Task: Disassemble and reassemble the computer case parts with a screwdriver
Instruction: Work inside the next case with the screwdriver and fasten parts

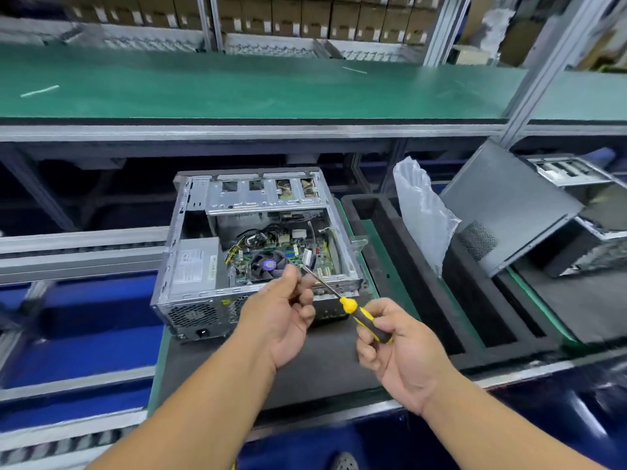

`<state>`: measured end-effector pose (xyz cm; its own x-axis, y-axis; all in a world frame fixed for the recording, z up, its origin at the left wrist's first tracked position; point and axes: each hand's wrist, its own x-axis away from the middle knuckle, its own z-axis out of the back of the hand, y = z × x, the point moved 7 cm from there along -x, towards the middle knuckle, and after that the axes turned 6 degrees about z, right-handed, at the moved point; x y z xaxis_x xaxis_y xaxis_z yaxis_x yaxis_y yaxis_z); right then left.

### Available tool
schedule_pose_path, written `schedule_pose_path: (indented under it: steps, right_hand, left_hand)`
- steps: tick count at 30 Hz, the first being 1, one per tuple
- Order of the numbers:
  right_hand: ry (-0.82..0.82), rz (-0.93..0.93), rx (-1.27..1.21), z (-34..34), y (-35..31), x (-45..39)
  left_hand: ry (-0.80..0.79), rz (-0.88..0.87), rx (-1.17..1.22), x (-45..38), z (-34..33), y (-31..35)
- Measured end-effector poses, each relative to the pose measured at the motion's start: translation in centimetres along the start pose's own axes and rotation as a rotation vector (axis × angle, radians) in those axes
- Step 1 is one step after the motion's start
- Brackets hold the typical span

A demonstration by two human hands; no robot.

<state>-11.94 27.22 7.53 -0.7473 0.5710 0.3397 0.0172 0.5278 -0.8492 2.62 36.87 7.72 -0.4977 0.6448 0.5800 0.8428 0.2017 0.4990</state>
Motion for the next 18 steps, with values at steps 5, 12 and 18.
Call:
schedule_pose_path:
  steps: [5, 12, 18]
  right_hand:
    - [0.023, -0.023, 0.06, -2.7, 3.1, 1.8]
    - [0.038, -0.042, 0.164, -4.4, 5.4, 4.2]
    - [-0.073, -0.041, 0.257, -5.1, 5.2, 4.8]
  left_hand:
    - [0.011, -0.011, 0.075, 1.7, 3.0, 1.5]
    - [0.034, -0.036, 0.101, 2.8, 5.5, 1.6]
    - [0.12, -0.065, 0.036, 2.7, 5.7, 0.9]
